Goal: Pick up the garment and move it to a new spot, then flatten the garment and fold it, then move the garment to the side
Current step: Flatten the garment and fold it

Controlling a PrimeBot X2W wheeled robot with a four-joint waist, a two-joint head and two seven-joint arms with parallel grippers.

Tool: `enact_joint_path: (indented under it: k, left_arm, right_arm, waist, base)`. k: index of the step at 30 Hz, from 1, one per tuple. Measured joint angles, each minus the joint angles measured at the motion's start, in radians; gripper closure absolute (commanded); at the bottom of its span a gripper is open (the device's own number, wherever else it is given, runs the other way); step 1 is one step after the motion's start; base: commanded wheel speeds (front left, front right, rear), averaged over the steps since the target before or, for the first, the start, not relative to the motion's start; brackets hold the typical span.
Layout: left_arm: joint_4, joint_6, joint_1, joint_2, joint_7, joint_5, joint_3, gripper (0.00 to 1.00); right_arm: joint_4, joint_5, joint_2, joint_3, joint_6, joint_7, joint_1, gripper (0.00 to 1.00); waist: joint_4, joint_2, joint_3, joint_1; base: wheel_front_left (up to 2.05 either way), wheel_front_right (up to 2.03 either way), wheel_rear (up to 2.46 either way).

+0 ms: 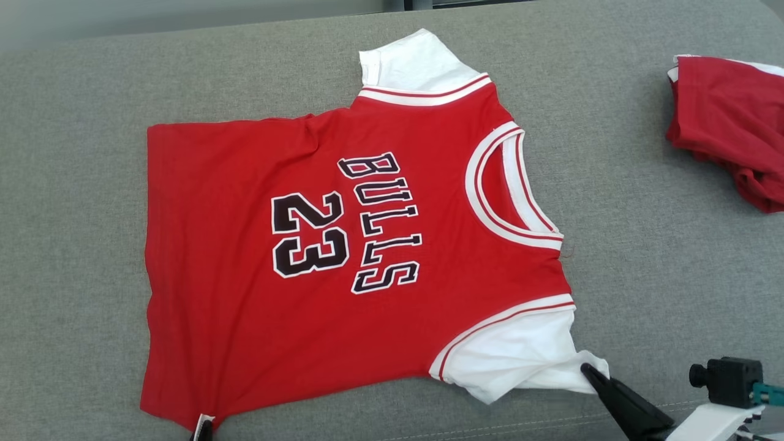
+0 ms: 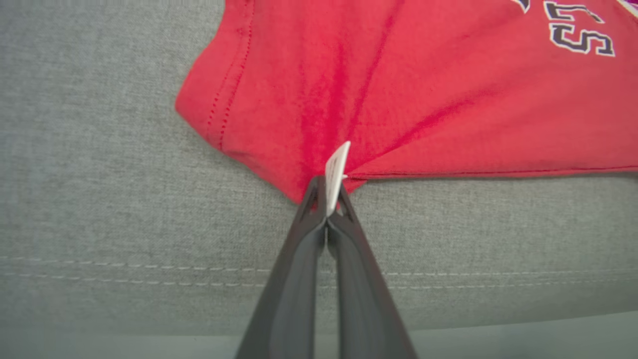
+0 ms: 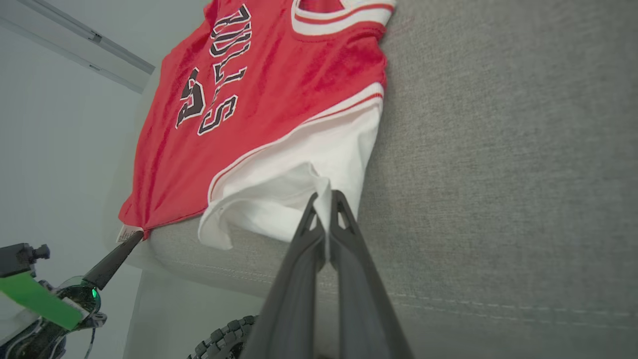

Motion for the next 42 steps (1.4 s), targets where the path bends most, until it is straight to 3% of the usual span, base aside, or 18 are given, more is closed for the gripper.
enact_joint_path:
  k: [8, 16, 23, 26, 42]
  left_arm:
    - [-0.115, -0.012, -0.001, 0.082, 0.078, -0.007, 0.003, 1.0]
    - [-0.226, -0.035, -0.025, 0.128, 0.213, -0.059, -0.001, 1.0]
    - [-0.301, -0.04, -0.074, 0.24, 0.34, -0.087, 0.047, 1.0]
    - [-0.35, -0.07, -0.114, 0.306, 0.441, -0.11, 0.041, 1.0]
    - [-0.46, -0.169, -0.327, 0.515, 0.753, -0.139, 0.019, 1.0]
  right_arm:
    - [-0.141, 0.053, -0.038, -0.06, 0.001, 0.032, -0.031, 1.0]
    - [-0.195, 0.084, -0.071, -0.084, 0.0, 0.084, -0.053, 1.0]
    - [-0.189, 0.093, -0.087, -0.083, -0.003, 0.145, -0.153, 1.0]
    - [-0.168, 0.1, -0.093, -0.084, -0.015, 0.177, -0.2, 1.0]
    - [-0.138, 0.087, -0.097, -0.085, -0.042, 0.255, -0.422, 1.0]
  waist:
    - [-0.003, 0.0, -0.003, 0.0]
    - [-0.013, 0.0, 0.005, 0.0]
    - [-0.033, 0.0, 0.025, 0.0]
    - [-0.042, 0.0, 0.048, 0.0]
    - [-0.033, 0.0, 0.184, 0.0001]
  base:
    - [0.0, 0.0, 0.0]
    - [0.0, 0.0, 0.0]
    - [0.0, 0.0, 0.0]
    - [0.0, 0.0, 0.0]
    - [0.0, 0.0, 0.0]
